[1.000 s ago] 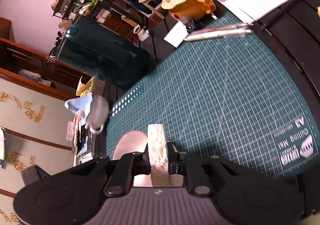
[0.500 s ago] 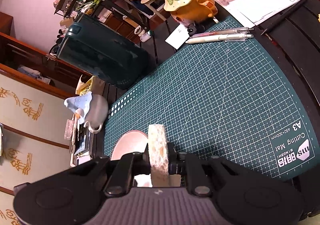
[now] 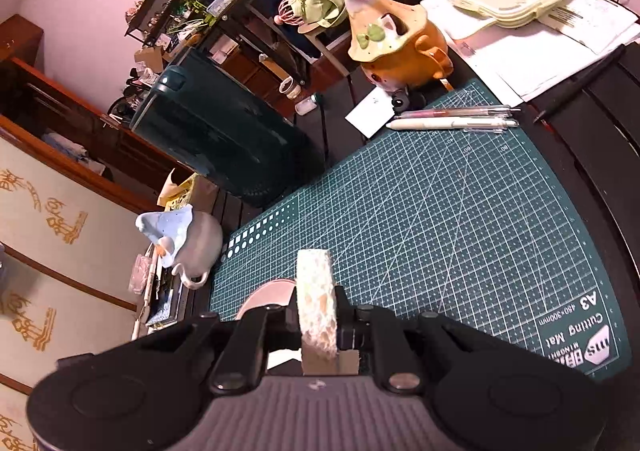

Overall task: Clean bowl
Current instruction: 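Tilt the white bowl with the left tool while the right tool rubs the sponge on its underside, then hold the bowl with the left tool while the right tool scrubs the outer wall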

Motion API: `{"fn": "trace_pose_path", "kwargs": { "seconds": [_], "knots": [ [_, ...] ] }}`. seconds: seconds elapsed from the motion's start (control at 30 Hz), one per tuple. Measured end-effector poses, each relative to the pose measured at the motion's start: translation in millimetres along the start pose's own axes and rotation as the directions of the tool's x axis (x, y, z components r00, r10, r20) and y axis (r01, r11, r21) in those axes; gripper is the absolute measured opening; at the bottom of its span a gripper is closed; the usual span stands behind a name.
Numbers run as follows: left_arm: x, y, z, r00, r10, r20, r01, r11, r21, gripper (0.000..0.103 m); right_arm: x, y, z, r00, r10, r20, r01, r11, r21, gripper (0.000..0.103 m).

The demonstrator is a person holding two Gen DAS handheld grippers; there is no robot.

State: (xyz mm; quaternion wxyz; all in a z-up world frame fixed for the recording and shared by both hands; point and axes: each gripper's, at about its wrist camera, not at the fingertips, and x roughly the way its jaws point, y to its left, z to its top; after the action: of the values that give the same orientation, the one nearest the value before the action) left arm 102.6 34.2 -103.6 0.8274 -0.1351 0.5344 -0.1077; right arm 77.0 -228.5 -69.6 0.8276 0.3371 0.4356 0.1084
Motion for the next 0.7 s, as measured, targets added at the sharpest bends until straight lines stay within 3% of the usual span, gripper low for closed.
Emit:
{"fn": "trace_pose_path", "kwargs": {
  "seconds": [0.1,0.23,0.37,0.57,0.7],
  "knots": [
    [0.4,0.5,0.1,1.000,-0.001,0.000,0.001,1.000,-0.003,0.021,2.7,-2.7,2.8,1.000,-0.005,-0.014,0.005,1.000,0.026,0.012],
    [0.2,0.1,-0.4,1.000,0.001,0.002,-0.001,1.000,-0.001,0.021,-10.2,3.5,8.8,0.999,0.027,0.042,-0.028,1.000,0.007,0.012],
    [-0.4,0.0,-0.9,1.000,0.001,0.005,-0.001,1.000,0.000,0.021,3.9,4.2,0.8,1.000,-0.017,0.003,0.017,1.000,-0.010,0.012],
    [-0.5,2.9,-0.3,1.000,-0.009,0.008,0.009,1.000,-0.019,0.021,-8.7,4.2,9.1,0.999,0.024,0.041,-0.024,1.000,0.006,0.012],
    [1.1,6.1,-0.2,1.000,-0.015,0.010,0.015,1.000,-0.015,0.021,7.1,2.0,1.4,1.000,-0.020,-0.010,0.020,1.000,0.002,0.012]
  ]
}}
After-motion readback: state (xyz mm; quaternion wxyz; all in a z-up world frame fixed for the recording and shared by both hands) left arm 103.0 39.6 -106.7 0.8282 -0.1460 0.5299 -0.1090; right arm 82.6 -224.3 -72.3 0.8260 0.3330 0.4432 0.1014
